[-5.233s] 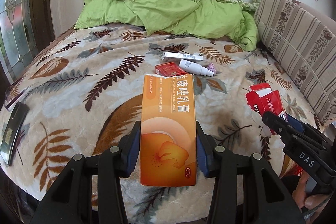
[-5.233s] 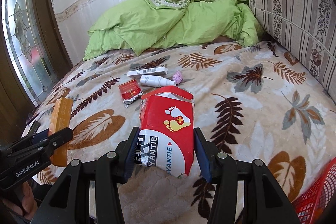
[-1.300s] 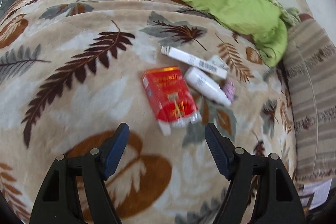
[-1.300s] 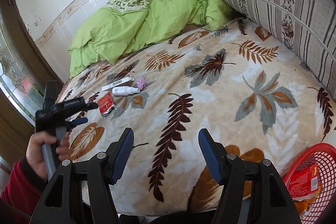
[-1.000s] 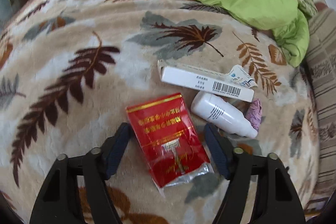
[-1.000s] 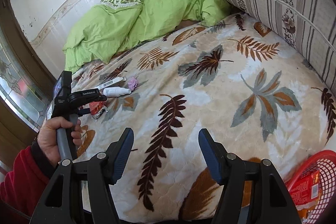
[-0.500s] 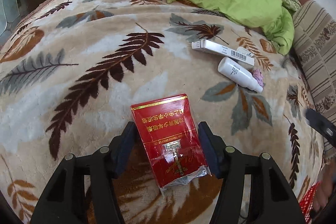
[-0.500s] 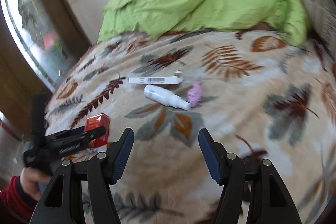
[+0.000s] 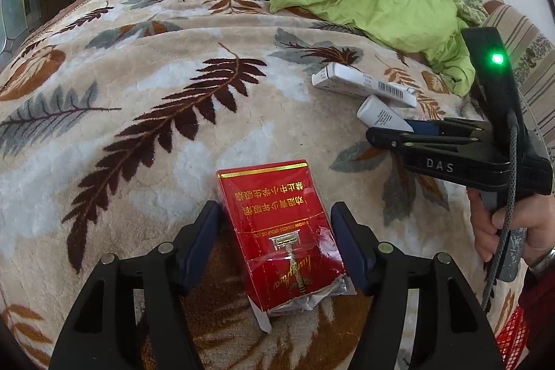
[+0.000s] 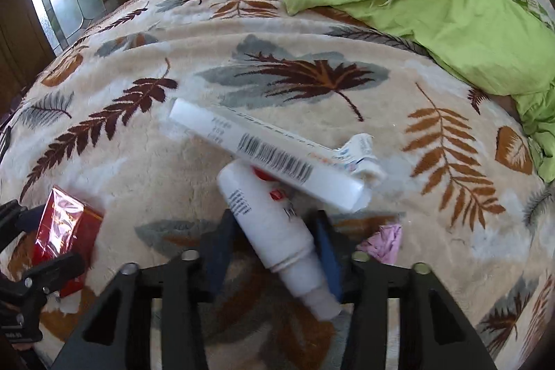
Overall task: Collect trash
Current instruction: 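Grasp the white spray bottle with the right gripper while the left holds the red pack, then lift the red pack and white bottle up off the bed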
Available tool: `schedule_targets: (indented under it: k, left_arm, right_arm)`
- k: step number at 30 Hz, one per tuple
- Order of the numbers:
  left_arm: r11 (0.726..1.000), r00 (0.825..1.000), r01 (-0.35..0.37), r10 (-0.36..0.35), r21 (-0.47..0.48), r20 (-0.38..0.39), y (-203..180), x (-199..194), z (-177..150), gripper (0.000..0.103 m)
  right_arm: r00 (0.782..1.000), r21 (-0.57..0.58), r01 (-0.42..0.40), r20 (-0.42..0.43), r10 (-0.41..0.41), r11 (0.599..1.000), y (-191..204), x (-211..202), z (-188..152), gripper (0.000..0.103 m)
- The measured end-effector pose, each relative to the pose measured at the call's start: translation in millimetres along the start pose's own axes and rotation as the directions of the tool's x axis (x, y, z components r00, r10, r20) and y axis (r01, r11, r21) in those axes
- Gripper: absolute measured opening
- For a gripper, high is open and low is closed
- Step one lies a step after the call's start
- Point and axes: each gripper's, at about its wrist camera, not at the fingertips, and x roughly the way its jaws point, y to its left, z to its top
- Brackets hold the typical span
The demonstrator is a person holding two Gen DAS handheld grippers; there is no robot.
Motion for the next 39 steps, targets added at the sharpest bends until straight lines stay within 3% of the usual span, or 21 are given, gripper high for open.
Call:
schedule_targets:
  k: [1,6,9,14,18,25,39]
  left_arm:
    - [1.000,1.000,0.000,0.000,0.004,0.002,-0.3,0.0,-0.3,0.066]
    - [1.000,1.000,-0.006,0.005,0.019,0.019,-2.3,-0.1,-2.0,0.067]
    - [0.999,0.999,-0.021,0.019,0.035,0.041,-5.1,-2.7,-5.0,0.064]
    - [0.998,0.997,-0.034,0.030,0.052,0.070,-11.6,-15.3,-14.1,0.060]
    - [0.997,0.997,0.007,-0.013,0.074,0.077,-23.5,-37.9,-30.9,0.058]
    - [0.988,0.991,0.002,-0.023,0.154,0.131,-48.3,-91.3,-73.7,0.058]
    - [0.974,0.971,-0.068,0.014,0.217,0.240,-74.9,-147.8,-95.0,0.058]
  right_arm:
    - [1.000,0.011,-0.003,0.003,0.002,1.000,2.2,-2.5,-1.0,0.036]
    - [0.999,0.176,-0.019,0.038,0.013,0.984,7.2,-30.3,-27.4,0.035]
    - [0.997,0.319,-0.037,0.071,0.015,0.947,9.2,-56.6,-59.2,0.035]
    - [0.994,0.457,-0.051,0.110,0.000,0.888,20.2,-92.7,-116.3,0.035]
    - [0.988,0.478,-0.024,0.145,-0.052,0.878,34.9,-123.0,-148.8,0.035]
    - [0.968,0.479,-0.036,0.235,-0.089,0.877,56.3,-171.1,-184.9,0.035]
    - [0.956,0.489,-0.071,0.282,-0.081,0.869,68.6,-194.5,-213.1,0.035]
